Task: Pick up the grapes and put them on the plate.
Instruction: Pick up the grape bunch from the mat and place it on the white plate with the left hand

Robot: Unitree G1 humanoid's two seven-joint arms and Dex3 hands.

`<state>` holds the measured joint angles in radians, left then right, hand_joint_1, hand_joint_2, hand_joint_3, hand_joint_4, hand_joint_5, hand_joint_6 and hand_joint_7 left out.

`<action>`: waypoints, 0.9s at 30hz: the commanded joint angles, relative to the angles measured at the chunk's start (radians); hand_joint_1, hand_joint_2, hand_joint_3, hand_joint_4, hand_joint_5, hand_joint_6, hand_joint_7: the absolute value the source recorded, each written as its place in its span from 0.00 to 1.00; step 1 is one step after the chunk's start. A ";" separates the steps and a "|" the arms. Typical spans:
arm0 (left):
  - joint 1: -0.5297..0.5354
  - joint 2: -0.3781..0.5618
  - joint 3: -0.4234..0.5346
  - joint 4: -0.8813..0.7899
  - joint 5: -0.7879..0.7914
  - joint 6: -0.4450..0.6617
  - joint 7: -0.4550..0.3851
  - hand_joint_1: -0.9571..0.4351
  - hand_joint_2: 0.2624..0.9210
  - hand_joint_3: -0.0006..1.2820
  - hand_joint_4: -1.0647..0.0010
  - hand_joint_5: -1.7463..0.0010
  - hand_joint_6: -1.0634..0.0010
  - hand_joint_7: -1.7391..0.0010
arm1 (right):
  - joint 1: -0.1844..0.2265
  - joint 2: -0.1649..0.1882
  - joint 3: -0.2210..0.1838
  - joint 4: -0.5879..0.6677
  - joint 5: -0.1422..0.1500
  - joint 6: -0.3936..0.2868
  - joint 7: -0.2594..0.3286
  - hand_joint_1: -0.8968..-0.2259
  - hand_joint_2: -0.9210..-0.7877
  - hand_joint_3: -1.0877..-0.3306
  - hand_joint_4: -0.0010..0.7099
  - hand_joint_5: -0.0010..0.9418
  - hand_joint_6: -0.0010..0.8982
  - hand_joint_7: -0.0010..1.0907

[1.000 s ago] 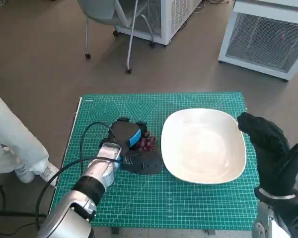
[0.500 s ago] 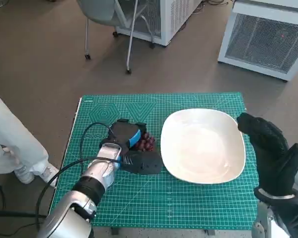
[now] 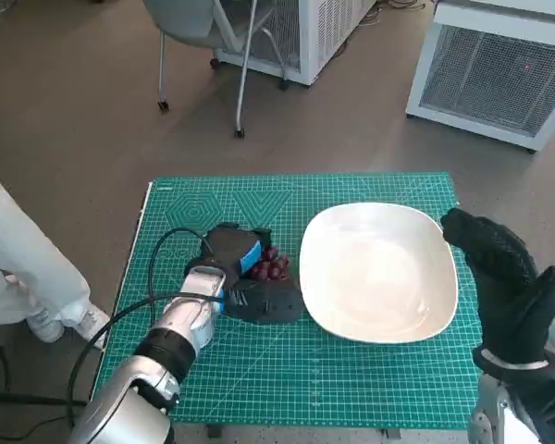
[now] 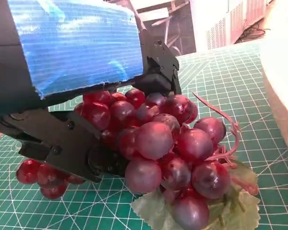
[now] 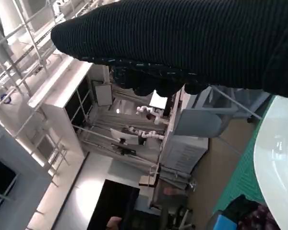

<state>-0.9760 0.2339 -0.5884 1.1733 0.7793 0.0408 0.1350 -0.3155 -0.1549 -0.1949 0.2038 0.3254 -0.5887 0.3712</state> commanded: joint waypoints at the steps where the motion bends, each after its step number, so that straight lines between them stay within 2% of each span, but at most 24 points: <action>1: 0.004 0.025 0.016 -0.061 -0.014 0.010 -0.013 0.69 1.00 0.13 0.49 0.15 0.44 0.41 | 0.007 -0.005 0.001 0.017 -0.008 0.004 0.005 0.62 0.00 0.74 0.77 0.00 0.22 0.57; 6: 0.019 0.056 0.037 -0.165 -0.022 0.027 -0.036 0.69 0.98 0.14 0.51 0.13 0.42 0.42 | 0.004 -0.005 0.001 0.020 -0.006 0.003 0.006 0.62 0.00 0.74 0.77 0.00 0.22 0.57; 11: 0.053 0.105 0.067 -0.342 -0.021 0.068 -0.087 0.69 0.83 0.30 0.55 0.09 0.41 0.40 | 0.001 -0.003 0.002 0.024 -0.005 0.001 0.006 0.61 0.00 0.74 0.77 0.00 0.23 0.57; 17: 0.112 0.174 0.121 -0.602 -0.013 0.118 -0.155 0.69 0.97 0.13 0.47 0.16 0.40 0.42 | -0.003 -0.003 0.002 0.030 -0.002 -0.002 0.009 0.61 0.00 0.74 0.77 0.00 0.23 0.58; 22: 0.158 0.219 0.177 -0.789 -0.010 0.134 -0.177 0.69 0.99 0.07 0.43 0.19 0.34 0.47 | -0.006 0.000 0.004 0.030 -0.003 -0.001 0.007 0.61 0.00 0.74 0.78 0.00 0.23 0.58; 27: 0.195 0.245 0.232 -0.935 -0.009 0.132 -0.176 0.69 0.99 0.06 0.42 0.19 0.29 0.51 | -0.009 0.002 0.007 0.032 -0.005 -0.003 0.006 0.61 0.00 0.74 0.78 0.00 0.24 0.58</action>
<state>-0.8070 0.4470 -0.4019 0.3516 0.7713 0.1676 -0.0374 -0.3342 -0.1542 -0.1921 0.2165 0.3261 -0.5987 0.3714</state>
